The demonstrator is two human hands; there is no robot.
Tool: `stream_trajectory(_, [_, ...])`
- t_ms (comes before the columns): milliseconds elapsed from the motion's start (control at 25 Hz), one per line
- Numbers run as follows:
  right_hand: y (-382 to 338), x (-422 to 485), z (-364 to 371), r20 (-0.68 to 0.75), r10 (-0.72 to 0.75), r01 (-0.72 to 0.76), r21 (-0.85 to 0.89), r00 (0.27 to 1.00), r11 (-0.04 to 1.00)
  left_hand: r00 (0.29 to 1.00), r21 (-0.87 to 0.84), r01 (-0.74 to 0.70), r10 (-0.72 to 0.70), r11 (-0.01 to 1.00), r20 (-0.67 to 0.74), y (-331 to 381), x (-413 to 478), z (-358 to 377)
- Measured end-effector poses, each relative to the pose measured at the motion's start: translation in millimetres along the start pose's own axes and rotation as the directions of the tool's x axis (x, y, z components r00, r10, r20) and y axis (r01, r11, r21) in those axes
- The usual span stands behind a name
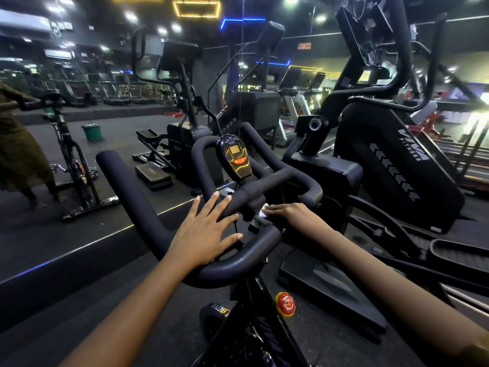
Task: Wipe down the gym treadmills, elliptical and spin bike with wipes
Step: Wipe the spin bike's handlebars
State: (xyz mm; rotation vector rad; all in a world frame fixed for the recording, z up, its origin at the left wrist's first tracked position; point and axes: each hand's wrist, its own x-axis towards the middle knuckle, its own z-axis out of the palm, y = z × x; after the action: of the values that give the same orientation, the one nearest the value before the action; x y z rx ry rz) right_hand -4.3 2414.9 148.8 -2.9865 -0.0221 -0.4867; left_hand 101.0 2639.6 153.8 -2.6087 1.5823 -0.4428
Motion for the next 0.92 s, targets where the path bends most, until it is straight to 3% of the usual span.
stream_trajectory(160, [13,-39,-17,0.055,-0.085,0.081,0.068,0.995,0.994,1.000,0.005,-0.004,0.004,1.000,0.002,0,0,0])
stream_trajectory(360, [8,-22,-41,-0.057,0.037,-0.032,0.093,0.998,0.995,1.000,0.019,0.009,-0.009,1.000,0.001,1,1,-1])
stream_trajectory(520, [1,26,-21,0.139,0.087,-0.101,0.103,0.986,0.989,1.000,0.018,0.008,-0.008,1.000,0.019,-1,1,-2])
stream_trajectory(640, [11,17,-15,0.011,0.174,-0.174,0.141,0.985,0.975,1.000,0.036,0.007,-0.008,0.999,0.024,0,0,-2])
stream_trajectory(800, [18,-24,-3,-0.124,0.401,-0.367,0.229,0.908,0.902,0.999,0.035,0.023,-0.024,0.999,0.049,-1,-1,-2])
stream_trajectory(920, [15,-49,-1,-0.218,0.456,-0.394,0.276,0.863,0.877,0.998,0.039,0.024,-0.027,0.999,0.057,0,0,-3])
